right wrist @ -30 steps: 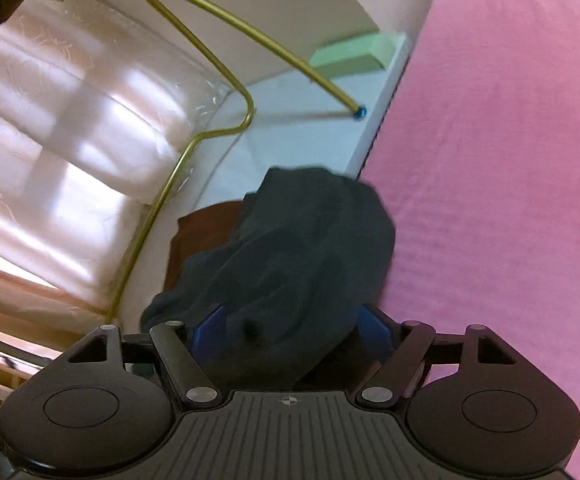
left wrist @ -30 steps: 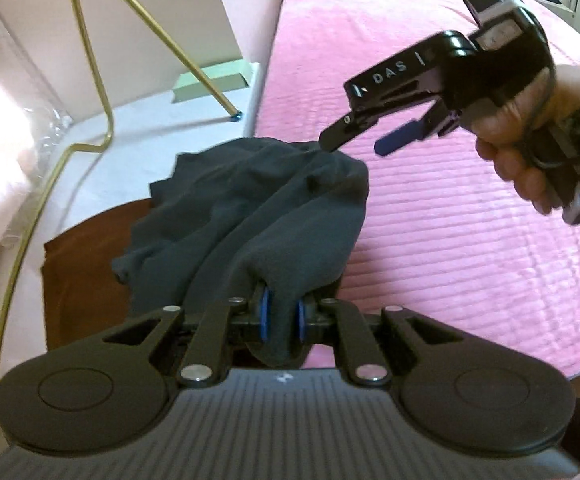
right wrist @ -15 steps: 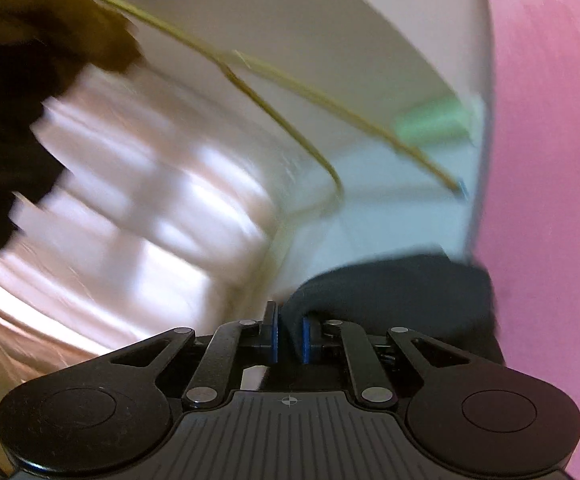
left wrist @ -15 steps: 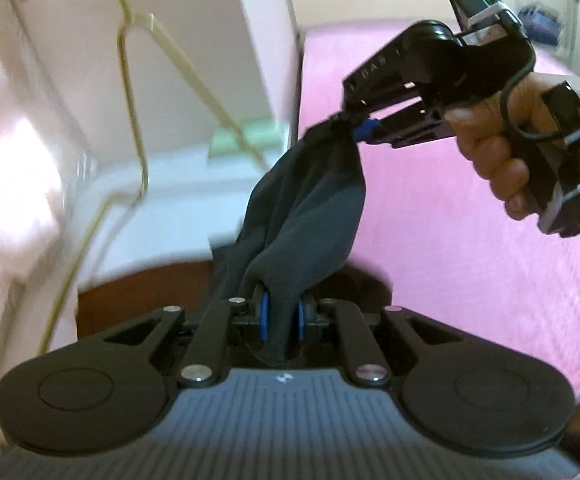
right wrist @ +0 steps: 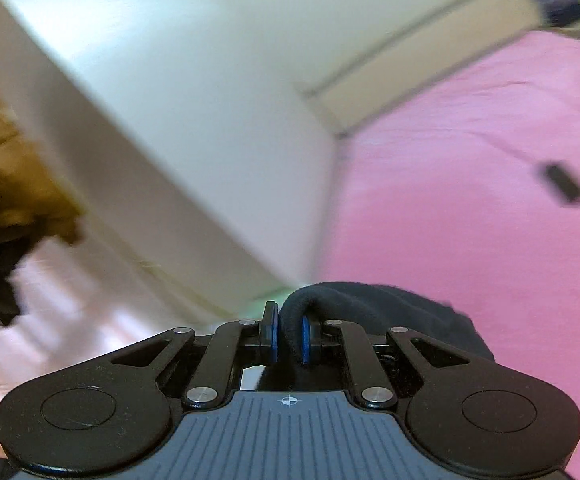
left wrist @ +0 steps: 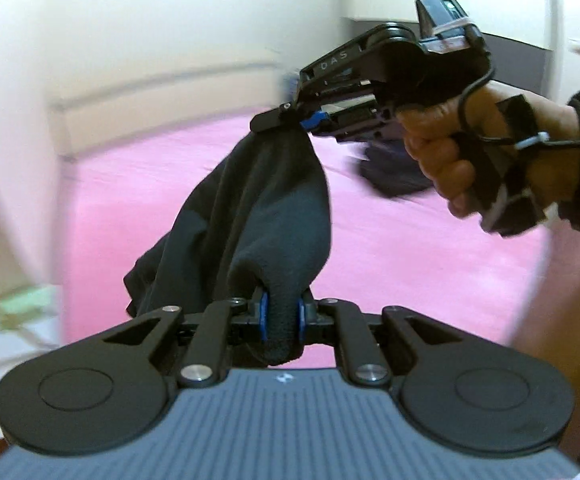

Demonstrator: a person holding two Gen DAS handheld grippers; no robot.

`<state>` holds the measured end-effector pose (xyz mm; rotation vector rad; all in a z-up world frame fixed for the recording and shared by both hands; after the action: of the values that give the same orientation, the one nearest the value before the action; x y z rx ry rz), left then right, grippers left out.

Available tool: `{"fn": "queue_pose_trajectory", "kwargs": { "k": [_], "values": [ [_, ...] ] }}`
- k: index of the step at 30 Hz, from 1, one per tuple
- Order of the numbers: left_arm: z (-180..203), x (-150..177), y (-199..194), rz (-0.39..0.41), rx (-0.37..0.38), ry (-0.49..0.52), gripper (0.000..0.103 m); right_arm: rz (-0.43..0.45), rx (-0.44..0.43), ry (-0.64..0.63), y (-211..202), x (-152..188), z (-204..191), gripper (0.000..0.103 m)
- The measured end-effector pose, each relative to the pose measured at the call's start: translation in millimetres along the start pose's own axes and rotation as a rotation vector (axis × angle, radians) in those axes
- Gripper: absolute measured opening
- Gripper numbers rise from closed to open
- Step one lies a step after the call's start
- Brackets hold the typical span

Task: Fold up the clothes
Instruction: 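Lift the dark green shirt with both grippers and carry it onto the pink bed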

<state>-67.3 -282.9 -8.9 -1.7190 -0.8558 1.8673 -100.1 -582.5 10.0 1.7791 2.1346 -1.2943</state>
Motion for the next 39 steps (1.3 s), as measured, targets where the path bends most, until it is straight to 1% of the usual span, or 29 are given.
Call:
{"fn": "queue_pose_trajectory", "kwargs": {
  "k": [2, 3, 5, 6, 7, 8, 10, 12, 14, 16, 17, 19, 20, 21, 22, 23, 25, 28, 30, 31, 32, 33, 34, 35, 37, 39],
  "values": [
    [25, -6, 34, -0.068, 0.074, -0.012, 0.019, -0.023, 0.14, 0.054, -26, 6, 54, 0.01],
    [38, -10, 51, -0.101, 0.111, -0.018, 0.019, -0.04, 0.233, 0.085, -38, 10, 83, 0.012],
    [63, -16, 84, -0.166, 0.177, -0.028, 0.023, -0.075, 0.406, 0.153, -64, 19, 142, 0.036],
    [73, -18, 98, -0.189, 0.176, -0.032, 0.025, -0.07, 0.437, 0.18, -78, 23, 165, 0.04],
    [79, -19, 112, -0.217, 0.161, -0.043, 0.028, -0.072, 0.435, 0.201, -89, 26, 186, 0.046],
    [85, -20, 126, -0.244, 0.147, -0.054, 0.028, -0.082, 0.435, 0.214, -99, 29, 206, 0.052],
    [96, -21, 153, -0.298, 0.117, -0.08, 0.028, -0.149, 0.449, 0.18, -101, 33, 232, 0.061],
    [107, -20, 175, -0.346, 0.086, -0.122, 0.03, -0.233, 0.45, 0.112, -90, 40, 250, 0.061],
    [108, -12, 190, -0.395, 0.048, -0.138, 0.033, -0.323, 0.434, 0.057, -76, 53, 265, 0.061],
    [104, -5, 203, -0.436, 0.022, -0.151, 0.035, -0.388, 0.403, 0.01, -59, 75, 270, 0.061],
    [101, -3, 208, -0.454, 0.013, -0.158, 0.039, -0.424, 0.388, -0.017, -48, 83, 271, 0.061],
    [100, 3, 214, -0.48, -0.004, -0.164, 0.045, -0.491, 0.358, -0.076, -22, 101, 266, 0.062],
    [100, 7, 216, -0.487, -0.012, -0.161, 0.046, -0.519, 0.343, -0.107, -7, 110, 265, 0.064],
    [99, 10, 216, -0.492, -0.015, -0.156, 0.047, -0.541, 0.332, -0.139, 7, 119, 263, 0.068],
    [97, 14, 217, -0.497, -0.017, -0.151, 0.05, -0.551, 0.332, -0.171, 22, 129, 262, 0.085],
    [95, 19, 220, -0.501, -0.016, -0.144, 0.051, -0.539, 0.344, -0.191, 33, 135, 262, 0.094],
    [91, 32, 231, -0.518, -0.005, -0.14, 0.051, -0.53, 0.372, -0.223, 59, 151, 262, 0.094],
    [83, 56, 245, -0.558, 0.016, -0.135, 0.051, -0.582, 0.437, -0.275, 98, 178, 269, 0.094],
    [78, 70, 250, -0.582, 0.03, -0.128, 0.051, -0.626, 0.484, -0.322, 120, 197, 276, 0.093],
    [76, 75, 251, -0.591, 0.038, -0.124, 0.051, -0.625, 0.506, -0.313, 119, 199, 279, 0.077],
    [74, 80, 252, -0.6, 0.045, -0.12, 0.051, -0.625, 0.527, -0.303, 118, 201, 281, 0.052],
    [72, 82, 252, -0.606, 0.048, -0.11, 0.051, -0.622, 0.537, -0.283, 115, 200, 283, 0.034],
    [71, 82, 251, -0.608, 0.047, -0.096, 0.051, -0.61, 0.519, -0.225, 103, 192, 283, 0.012],
    [69, 79, 249, -0.603, 0.044, -0.085, 0.051, -0.586, 0.507, -0.16, 88, 182, 283, 0.009],
    [65, 67, 243, -0.576, 0.037, -0.072, 0.051, -0.52, 0.487, -0.081, 50, 156, 277, 0.008],
    [61, 51, 238, -0.536, 0.04, -0.07, 0.051, -0.45, 0.513, -0.08, 10, 132, 264, 0.008]
  ]
}}
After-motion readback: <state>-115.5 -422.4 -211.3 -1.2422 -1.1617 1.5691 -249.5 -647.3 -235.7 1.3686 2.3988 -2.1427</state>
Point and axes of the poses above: each gripper's, at about its wrist camera, not at the fingertips, and y roughly the way its jaws point, z to its right, x to its underside, the point moved 3 cm from there along y, roughly the way its jaws point, and after that the axes turned 8 degrees about -z, right-handed, at the moved point
